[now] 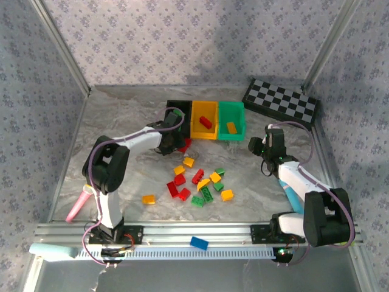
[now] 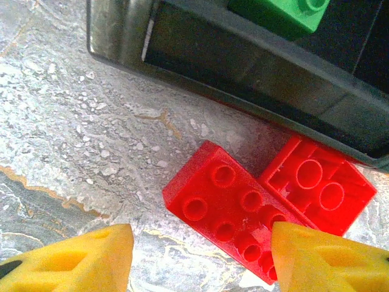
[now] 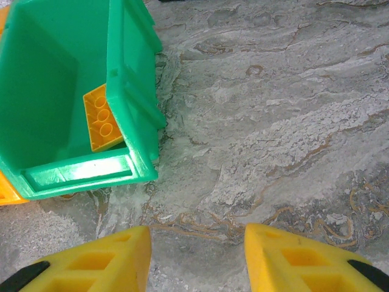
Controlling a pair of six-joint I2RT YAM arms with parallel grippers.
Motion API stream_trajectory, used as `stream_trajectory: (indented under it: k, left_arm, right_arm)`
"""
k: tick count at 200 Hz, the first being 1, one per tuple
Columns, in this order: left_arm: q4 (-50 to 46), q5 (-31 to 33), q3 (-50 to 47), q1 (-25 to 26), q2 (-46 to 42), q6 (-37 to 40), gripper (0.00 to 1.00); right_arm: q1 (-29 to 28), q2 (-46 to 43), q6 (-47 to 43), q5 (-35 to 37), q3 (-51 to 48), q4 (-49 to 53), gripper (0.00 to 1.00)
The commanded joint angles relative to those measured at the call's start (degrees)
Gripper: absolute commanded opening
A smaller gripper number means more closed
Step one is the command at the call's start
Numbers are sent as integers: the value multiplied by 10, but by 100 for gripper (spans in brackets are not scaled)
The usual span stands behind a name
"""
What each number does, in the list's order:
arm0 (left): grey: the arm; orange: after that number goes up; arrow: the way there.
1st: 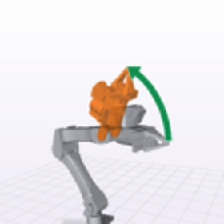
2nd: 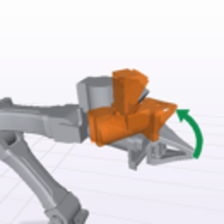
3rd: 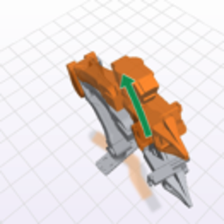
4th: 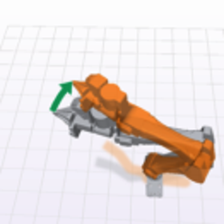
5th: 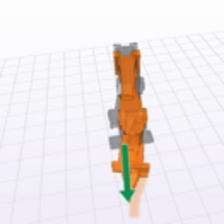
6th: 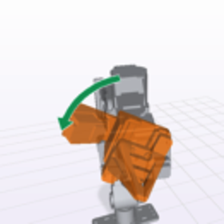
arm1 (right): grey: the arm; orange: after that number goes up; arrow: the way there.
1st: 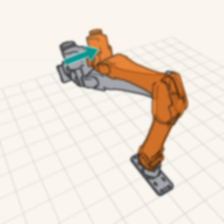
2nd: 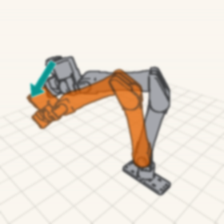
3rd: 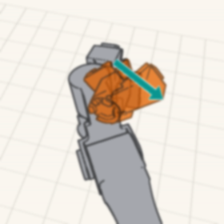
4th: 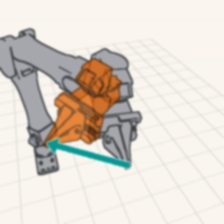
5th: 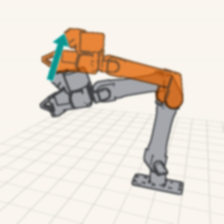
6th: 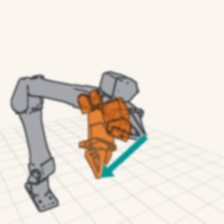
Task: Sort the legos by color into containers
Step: Move the lego to the center of the table.
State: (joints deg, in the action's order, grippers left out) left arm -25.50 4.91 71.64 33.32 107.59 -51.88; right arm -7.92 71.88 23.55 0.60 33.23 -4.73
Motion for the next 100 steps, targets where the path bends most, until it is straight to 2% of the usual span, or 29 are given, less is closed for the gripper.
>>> stream_trajectory:
  k: [1, 46, 100]
  left_arm:
    - [-7, 29, 18, 13, -23, 11, 62]
    - [9, 42, 46, 17, -1, 31, 62]
    - [-29, 25, 92, 21, 49, 42, 62]
  right_arm:
    - [-3, -2, 1, 0, 10, 11, 46]
    - [-4, -3, 0, 1, 10, 12, 46]
    - [-3, -7, -1, 3, 10, 15, 46]
